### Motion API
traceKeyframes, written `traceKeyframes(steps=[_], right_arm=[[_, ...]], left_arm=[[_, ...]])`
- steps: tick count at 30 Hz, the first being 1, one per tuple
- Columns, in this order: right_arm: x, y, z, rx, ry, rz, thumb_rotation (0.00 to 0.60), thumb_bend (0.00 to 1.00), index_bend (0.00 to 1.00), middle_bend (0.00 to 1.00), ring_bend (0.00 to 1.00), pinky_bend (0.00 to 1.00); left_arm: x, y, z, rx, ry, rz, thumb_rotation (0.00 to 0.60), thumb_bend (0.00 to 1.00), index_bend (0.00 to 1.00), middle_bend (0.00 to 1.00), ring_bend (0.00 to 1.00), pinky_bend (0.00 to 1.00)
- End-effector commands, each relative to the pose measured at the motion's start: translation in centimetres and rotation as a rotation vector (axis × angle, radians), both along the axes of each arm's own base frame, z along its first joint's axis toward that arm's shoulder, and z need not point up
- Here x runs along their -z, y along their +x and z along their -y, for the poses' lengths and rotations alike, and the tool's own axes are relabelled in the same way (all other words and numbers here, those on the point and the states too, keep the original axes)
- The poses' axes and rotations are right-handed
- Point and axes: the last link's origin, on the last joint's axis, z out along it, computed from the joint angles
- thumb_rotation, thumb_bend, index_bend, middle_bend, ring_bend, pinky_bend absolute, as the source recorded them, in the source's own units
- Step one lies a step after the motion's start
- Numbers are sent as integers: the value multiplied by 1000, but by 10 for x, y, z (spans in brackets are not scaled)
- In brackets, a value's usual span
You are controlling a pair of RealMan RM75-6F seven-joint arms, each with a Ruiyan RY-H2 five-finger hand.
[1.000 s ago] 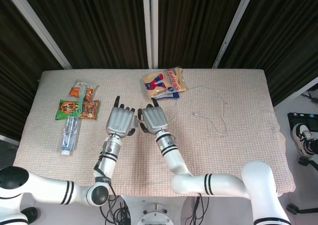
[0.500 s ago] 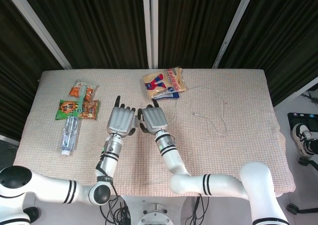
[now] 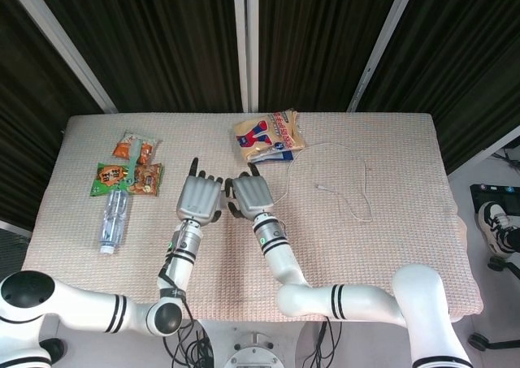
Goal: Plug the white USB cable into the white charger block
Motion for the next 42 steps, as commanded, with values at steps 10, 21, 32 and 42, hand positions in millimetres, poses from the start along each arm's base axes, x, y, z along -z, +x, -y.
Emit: traceKeyframes(steps=[10,21,32,42], right_arm=[[-12,-19,-3,13,7,-17,600,46,159,274,102,0],[-67,-63,-15,-26,-64,-93,600,31,87,233,87,0],[-124,-125,-33,27,-143,-96,600,32,86,237,87,0],[-176,-192,-62,99,-255,-107,600,66,82,235,87,0]], left_arm=[[-5,-10,1,-8,1,17,564,181,502,508,298,82],[2,-61,5,-96,-84,119,562,174,493,483,296,90],[23,-102,6,-199,-194,173,588,156,209,252,83,73],[-67,-141,25,-104,70,217,600,148,175,217,64,16]])
